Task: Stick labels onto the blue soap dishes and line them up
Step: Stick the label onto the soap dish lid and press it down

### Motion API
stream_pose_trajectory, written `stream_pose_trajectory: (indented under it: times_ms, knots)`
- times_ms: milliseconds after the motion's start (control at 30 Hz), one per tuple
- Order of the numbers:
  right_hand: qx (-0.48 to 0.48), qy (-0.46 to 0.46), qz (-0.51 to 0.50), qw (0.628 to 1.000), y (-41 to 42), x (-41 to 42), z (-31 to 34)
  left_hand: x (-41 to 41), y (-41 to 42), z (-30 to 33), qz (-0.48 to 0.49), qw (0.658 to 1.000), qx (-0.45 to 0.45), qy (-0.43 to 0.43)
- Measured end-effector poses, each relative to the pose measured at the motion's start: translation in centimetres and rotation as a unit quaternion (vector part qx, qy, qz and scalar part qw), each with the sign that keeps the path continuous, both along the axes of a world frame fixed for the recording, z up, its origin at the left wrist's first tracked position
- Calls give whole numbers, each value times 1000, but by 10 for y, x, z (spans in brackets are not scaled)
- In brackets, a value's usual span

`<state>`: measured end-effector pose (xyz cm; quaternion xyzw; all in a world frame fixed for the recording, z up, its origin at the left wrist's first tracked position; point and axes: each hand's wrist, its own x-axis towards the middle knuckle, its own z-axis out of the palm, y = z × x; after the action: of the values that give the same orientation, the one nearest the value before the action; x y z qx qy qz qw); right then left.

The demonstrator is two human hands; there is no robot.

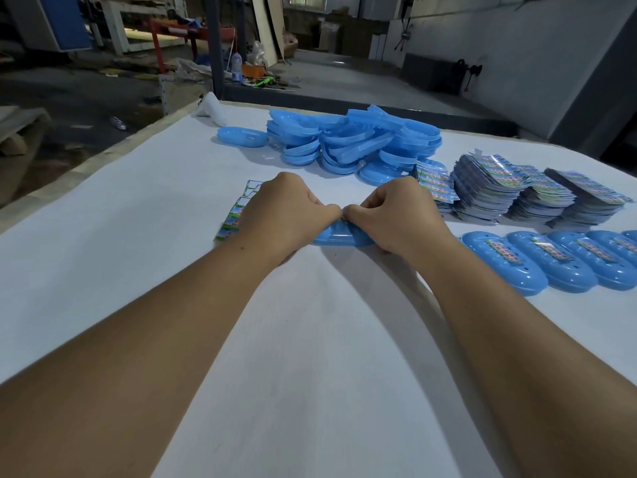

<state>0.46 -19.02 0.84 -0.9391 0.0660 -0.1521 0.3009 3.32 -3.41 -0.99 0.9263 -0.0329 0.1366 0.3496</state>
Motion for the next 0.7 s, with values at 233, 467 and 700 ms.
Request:
stream_pose_trajectory:
  times_ms: [233,467,700]
  knots:
    - [-96,-20,0,995,1,-4,5,-4,-3,0,5,996,62,-58]
    - [-91,-8,-5,996,-1,-4,6,-2,-2,-2,17,989,115,-93]
    - [17,-54,-18,998,-12,-4,8,5,9,0,52,994,74,-59]
